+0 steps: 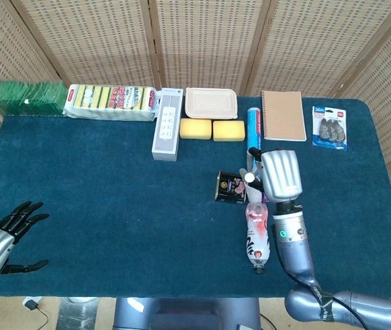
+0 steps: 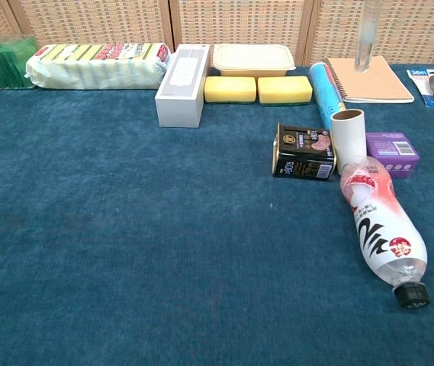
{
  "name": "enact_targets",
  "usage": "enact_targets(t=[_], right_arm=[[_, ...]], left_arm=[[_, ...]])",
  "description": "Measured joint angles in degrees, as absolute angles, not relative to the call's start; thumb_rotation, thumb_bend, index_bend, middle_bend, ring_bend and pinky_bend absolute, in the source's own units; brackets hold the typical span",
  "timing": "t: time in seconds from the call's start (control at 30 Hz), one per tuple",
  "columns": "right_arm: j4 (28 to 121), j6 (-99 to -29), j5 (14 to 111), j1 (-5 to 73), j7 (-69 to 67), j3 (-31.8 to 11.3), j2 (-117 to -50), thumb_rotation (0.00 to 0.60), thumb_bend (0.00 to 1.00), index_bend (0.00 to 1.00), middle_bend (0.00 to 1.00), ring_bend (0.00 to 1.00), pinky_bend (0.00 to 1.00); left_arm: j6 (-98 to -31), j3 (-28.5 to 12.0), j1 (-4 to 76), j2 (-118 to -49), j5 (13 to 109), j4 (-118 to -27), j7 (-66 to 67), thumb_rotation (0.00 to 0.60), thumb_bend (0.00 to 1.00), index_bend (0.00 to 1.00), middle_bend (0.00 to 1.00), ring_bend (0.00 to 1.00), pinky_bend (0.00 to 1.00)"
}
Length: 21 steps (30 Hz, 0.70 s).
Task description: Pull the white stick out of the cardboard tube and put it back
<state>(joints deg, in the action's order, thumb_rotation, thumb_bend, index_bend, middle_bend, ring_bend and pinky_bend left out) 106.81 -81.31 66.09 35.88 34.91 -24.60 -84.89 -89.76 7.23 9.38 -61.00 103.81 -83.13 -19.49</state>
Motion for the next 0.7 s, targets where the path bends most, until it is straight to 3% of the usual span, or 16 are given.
enact_targets(t=[0.37,0.6,0.7], right_arm=[[118.28,-83.73,64.17,30.47,33.34,-24.3,-76.56,0.6,0.36,0.81,0.96,0.97,0.82],[132.88,-83.92,66.43,23.97,31.35,-18.45,-66.65,0.6,0.37,0.81,0.96,0.97,0.85],[134.53,-84.05,68.64,21.6,30.19,-16.36,-62.17,0.6,0.37,0.81,0.96,0.97,0.86]], left_arm=[[-90.47,7.65,9.5,-60.56,104.68,-82.46,-21.52,0.465,0.11,0.16,0.08,0.03,0.24],[-91.09,7.84,9.58,-60.31,105.22,-82.11,-22.54,0.463,0.11,0.16,0.08,0.03,0.24],[-91.6,7.94,9.53,-60.26,105.61,-81.86,-22.93,0.468,0.11,0.16,0.08,0.03,0.24]])
